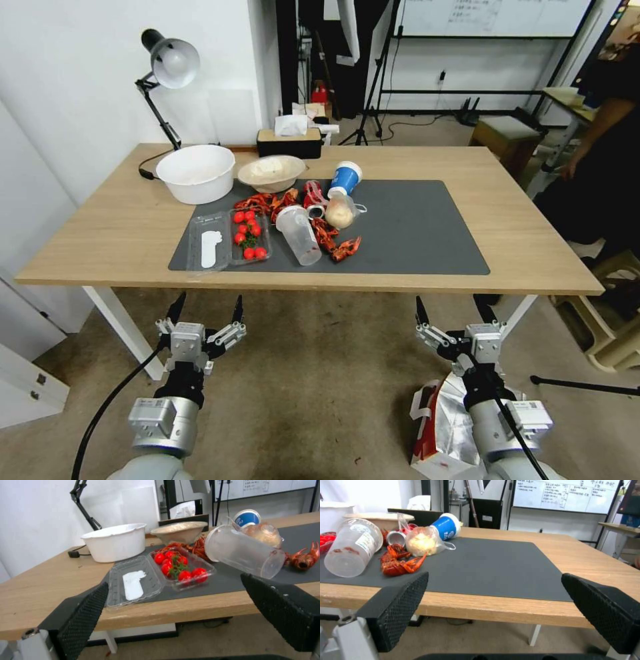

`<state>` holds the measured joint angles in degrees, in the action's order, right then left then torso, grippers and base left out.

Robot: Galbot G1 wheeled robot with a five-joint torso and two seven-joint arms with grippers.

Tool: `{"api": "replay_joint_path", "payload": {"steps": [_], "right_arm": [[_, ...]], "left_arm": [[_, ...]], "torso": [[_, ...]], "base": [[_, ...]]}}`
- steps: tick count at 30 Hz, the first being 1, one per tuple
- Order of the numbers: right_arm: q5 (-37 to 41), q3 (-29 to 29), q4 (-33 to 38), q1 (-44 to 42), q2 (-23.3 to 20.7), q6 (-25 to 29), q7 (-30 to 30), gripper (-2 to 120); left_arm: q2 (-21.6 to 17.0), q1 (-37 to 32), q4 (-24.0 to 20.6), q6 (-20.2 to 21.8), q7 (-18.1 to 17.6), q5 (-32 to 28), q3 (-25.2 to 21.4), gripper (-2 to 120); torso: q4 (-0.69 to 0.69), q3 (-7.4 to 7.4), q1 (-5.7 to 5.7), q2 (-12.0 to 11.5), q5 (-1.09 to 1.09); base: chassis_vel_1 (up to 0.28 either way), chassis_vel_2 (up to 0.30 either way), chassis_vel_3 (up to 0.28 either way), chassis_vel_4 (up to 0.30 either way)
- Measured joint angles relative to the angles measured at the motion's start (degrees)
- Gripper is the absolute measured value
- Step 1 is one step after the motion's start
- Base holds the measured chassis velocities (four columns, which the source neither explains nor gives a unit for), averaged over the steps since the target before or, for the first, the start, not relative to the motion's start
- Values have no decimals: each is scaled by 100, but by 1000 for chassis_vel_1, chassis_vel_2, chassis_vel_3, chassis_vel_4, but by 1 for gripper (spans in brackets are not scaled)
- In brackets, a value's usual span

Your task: Pick up the food delivery bag from the floor and place it on the table.

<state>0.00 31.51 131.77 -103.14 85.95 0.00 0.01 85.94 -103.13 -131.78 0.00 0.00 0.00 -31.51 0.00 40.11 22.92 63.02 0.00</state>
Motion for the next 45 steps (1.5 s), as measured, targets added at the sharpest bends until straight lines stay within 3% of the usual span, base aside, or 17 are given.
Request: {"api": "replay_joint_path", "payload": {"steps": [26, 29, 30, 34, 45], "right_arm": [[26, 4, 2, 8, 0, -23, 0, 100], [445, 208, 224, 161, 0, -463, 22, 100], [445, 208, 224, 161, 0, -463, 22, 100], [1262, 599, 651, 459, 0, -1328, 74, 100], [1966, 977, 924, 727, 11, -1952, -202, 100]], "left_arm": [[12, 19, 0, 28, 0, -28, 4, 99], [195, 277, -127, 560, -26, -460, 129, 100], [195, 277, -127, 560, -26, -460, 129, 100], [496, 668, -308, 1353, -46, -1120, 328, 100], [530, 697, -63, 1108, 160, -1111, 200, 100]], "torso": [[0, 0, 0, 0, 0], [0, 0, 0, 0, 0], [0, 0, 0, 0, 0], [-3, 0, 0, 0, 1], [1, 1, 0, 0, 0]], "base": [[0, 0, 0, 0], [0, 0, 0, 0], [0, 0, 0, 0], [0, 0, 0, 0], [0, 0, 0, 0]]}}
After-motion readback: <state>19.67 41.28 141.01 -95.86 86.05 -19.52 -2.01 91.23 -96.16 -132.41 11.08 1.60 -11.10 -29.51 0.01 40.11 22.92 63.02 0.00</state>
